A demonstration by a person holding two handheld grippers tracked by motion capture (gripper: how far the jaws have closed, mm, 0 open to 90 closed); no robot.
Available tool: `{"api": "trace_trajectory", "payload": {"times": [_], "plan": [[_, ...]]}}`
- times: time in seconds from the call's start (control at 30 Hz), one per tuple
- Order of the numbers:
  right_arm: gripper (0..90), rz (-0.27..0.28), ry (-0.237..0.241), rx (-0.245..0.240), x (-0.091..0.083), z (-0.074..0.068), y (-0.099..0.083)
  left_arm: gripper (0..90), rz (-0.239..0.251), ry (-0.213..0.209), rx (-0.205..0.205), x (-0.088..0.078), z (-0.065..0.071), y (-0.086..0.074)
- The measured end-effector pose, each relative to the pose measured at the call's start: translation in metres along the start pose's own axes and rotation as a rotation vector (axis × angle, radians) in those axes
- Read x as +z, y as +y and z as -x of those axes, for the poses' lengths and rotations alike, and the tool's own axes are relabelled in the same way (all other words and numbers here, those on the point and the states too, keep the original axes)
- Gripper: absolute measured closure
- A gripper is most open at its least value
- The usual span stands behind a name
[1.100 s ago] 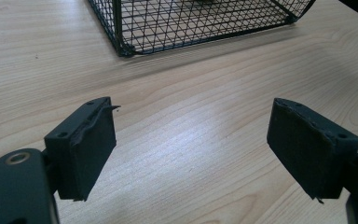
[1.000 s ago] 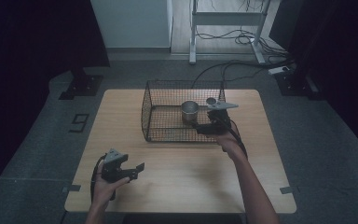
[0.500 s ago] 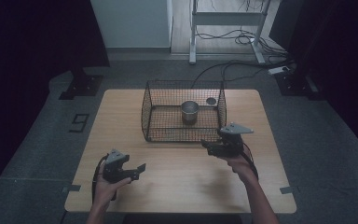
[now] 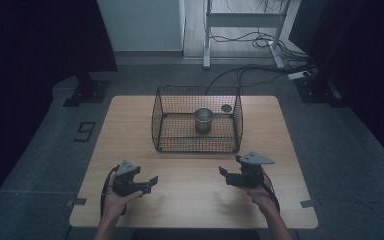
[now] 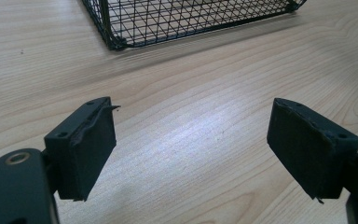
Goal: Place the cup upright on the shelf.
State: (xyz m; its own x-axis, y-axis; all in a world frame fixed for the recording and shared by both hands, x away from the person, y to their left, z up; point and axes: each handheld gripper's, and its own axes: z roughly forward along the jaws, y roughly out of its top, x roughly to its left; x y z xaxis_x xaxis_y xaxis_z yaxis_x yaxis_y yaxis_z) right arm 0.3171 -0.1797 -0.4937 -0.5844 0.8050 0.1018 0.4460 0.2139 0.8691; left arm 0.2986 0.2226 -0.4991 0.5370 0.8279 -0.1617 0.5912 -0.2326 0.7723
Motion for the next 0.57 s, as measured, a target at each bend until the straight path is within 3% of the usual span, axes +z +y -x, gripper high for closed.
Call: {"api": "trace_trajectory", "payload": {"times": [0.23,0.57], "plan": [[19.5,-0.059,-0.002,0.013,0.013,-0.001,-0.02,15.6,-0.003,0.002,0.0,0.001,0.0,0.0],[19.1,-0.049,-0.018,0.022,0.012,0.002,-0.02,15.6,-0.001,0.003,-0.002,0.0,0.0,0.0]]}}
